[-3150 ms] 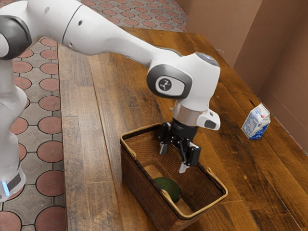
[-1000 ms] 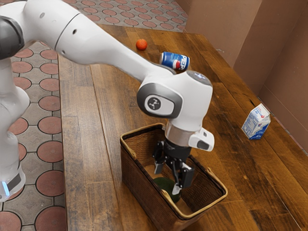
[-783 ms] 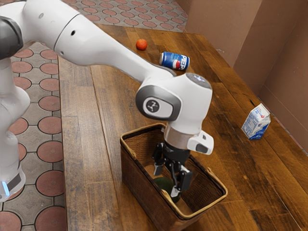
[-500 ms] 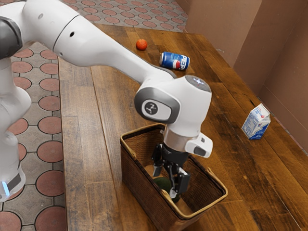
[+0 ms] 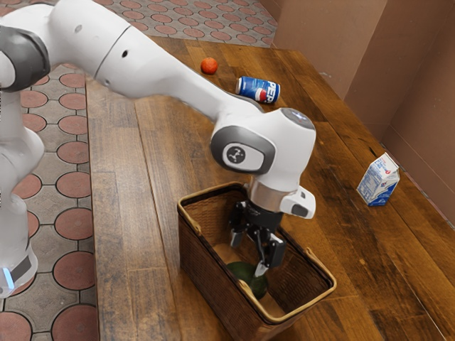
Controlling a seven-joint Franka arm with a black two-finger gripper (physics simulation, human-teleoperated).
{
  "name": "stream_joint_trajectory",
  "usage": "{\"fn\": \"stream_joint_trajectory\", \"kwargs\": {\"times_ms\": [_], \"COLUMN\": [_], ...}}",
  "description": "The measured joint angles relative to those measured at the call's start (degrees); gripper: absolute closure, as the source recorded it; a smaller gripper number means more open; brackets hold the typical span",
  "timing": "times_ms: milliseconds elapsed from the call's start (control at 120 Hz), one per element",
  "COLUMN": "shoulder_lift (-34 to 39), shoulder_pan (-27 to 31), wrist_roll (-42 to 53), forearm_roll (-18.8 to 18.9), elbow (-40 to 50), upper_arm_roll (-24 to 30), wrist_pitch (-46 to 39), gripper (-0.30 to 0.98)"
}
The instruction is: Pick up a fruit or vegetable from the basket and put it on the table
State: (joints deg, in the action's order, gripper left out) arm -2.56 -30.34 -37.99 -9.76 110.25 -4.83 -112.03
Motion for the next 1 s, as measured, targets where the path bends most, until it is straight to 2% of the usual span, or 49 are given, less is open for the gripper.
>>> {"fn": "stream_joint_trajectory", "kwargs": {"times_ms": [75,483,1000], "shoulder_lift": [-0.03,-2.28,-0.29], "shoulder_pan": [1.52,-0.2,-1.49], "wrist_roll": [0.1,0.06,0.28], "forearm_roll": [-0.01,-0.17,-1.69], "elbow": [-0.01,-0.08,4.56], "upper_arm_roll": [0.0,0.07,-0.04], "wrist_pitch": [-0.11,-1.6,-3.5], "gripper": [0.0,0.0,-0.01]}}
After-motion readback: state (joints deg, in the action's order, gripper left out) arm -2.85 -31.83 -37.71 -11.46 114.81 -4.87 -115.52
